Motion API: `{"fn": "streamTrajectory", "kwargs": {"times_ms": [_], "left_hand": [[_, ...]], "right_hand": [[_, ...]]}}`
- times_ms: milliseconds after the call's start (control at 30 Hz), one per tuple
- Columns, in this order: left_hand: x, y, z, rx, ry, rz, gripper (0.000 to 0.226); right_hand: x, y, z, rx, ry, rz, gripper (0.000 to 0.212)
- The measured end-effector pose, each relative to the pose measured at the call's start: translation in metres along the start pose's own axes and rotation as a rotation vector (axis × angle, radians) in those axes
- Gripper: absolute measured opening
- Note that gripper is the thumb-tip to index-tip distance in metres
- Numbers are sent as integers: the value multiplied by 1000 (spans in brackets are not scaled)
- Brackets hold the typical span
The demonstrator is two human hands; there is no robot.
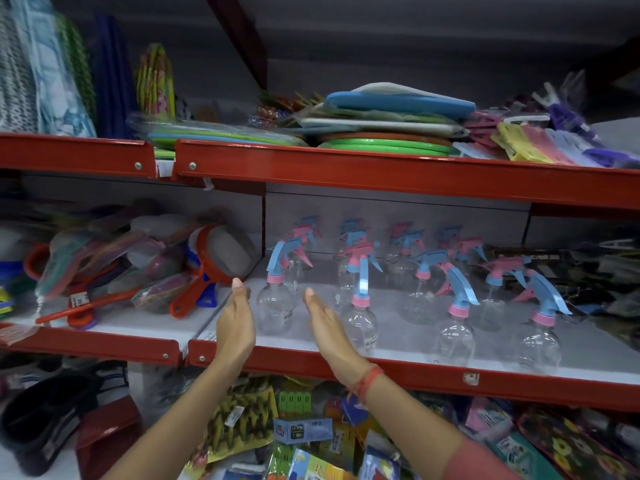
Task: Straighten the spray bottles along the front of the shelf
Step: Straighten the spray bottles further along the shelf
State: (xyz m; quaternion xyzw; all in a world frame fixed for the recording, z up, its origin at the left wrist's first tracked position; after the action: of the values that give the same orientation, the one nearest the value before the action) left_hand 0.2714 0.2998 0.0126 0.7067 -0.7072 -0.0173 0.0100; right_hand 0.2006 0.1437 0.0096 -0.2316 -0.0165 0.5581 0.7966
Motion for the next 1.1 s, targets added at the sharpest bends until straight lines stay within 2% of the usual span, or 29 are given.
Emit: {"fn": "streamTrajectory", "kwargs": {"times_ms": [100,200,300,467,567,633,700,900,1100], "left_hand": [[10,-14,1,-118,-54,62,98],[19,-30,3,-174,-31,113,129],[30,-36,8,-245,-1,179,123],[28,-34,10,-236,-26,247,141],[20,-22,7,-250,-60,257,124],[17,-16,5,-238,-69,265,106],[15,-11,2,-199,-99,275,98],[9,1,-5,-175,-84,282,90],[9,5,1,-175,-151,311,95]], "right_hand": [[19,-25,-16,101,-78,-6,65],[30,-42,-29,190,-97,-31,67],[43,-51,-41,233,-121,-23,79],[56,-51,-48,226,-188,17,110],[61,-52,-57,211,-221,32,131],[63,-47,-57,201,-227,49,132],[65,-40,-51,192,-236,68,127],[73,-34,-55,199,-212,113,123],[68,-28,-50,197,-153,139,123]]}}
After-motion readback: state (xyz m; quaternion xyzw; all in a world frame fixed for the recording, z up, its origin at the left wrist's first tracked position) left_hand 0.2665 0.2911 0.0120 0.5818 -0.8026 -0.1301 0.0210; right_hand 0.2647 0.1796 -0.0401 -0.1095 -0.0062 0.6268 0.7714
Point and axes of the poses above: each hand's wrist, its own y-axis away from the middle knuckle, its own x-axis out of the palm, z = x × y, the point moved 10 cm from there along -y, towards the middle knuckle, and after that the axes turned 14 degrees about -x, right-handed, at the moved point
